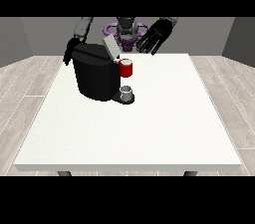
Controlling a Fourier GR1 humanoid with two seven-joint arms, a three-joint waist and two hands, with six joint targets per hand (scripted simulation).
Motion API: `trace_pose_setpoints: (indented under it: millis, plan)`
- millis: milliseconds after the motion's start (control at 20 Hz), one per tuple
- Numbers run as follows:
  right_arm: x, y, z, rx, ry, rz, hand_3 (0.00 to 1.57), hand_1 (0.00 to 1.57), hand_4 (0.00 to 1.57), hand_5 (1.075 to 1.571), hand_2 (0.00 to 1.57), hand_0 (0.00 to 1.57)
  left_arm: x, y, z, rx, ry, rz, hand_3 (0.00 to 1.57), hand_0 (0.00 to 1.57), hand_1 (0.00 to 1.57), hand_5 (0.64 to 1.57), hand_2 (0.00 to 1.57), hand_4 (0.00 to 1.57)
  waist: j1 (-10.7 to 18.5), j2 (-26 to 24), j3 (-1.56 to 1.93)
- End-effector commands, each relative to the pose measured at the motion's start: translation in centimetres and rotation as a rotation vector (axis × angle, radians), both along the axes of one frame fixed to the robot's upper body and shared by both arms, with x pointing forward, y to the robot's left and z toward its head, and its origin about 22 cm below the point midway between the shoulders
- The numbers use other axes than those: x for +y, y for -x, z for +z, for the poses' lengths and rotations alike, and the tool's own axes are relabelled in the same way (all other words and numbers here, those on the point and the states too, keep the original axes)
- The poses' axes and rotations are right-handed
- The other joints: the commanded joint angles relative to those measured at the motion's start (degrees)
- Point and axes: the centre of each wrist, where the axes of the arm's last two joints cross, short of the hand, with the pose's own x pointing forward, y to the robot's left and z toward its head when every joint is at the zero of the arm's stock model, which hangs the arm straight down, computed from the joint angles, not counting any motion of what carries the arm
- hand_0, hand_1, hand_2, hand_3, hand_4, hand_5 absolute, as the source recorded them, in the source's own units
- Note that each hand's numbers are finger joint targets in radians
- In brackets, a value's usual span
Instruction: Insert the coffee pod into the coffee machine and close the lid
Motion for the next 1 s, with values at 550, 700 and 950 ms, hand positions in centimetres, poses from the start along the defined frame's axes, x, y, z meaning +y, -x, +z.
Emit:
trace_pose_setpoints:
  millis: [550, 700, 950]
  plan:
    - [-2.7, 5.1, -3.8, 0.089, -0.093, 0.008, 0.0, 0.0, 0.0, 1.571, 0.0, 0.0, -1.0, 9.8, -24.8, 0.457, 0.925, 0.112, 0.0, 0.0, 0.0, 1.571, 0.0, 0.42, 12.8, -22.5, -0.04]
    - [-1.4, 2.9, -1.1, 0.015, -0.126, 0.078, 0.0, 0.0, 0.0, 1.571, 0.0, 0.0, -2.4, 9.7, -24.7, 0.494, 0.916, 0.128, 0.0, 0.0, 0.0, 1.571, 0.0, 0.32, 14.3, -22.7, 0.0]
    - [-2.4, 2.1, 1.3, -0.005, -0.034, 0.142, 0.0, 0.0, 0.15, 1.571, 0.0, 0.0, -1.4, 11.6, -26.2, 0.553, 0.941, 0.156, 0.0, 0.0, 0.0, 1.571, 0.0, 0.41, 17.1, -25.2, 0.0]
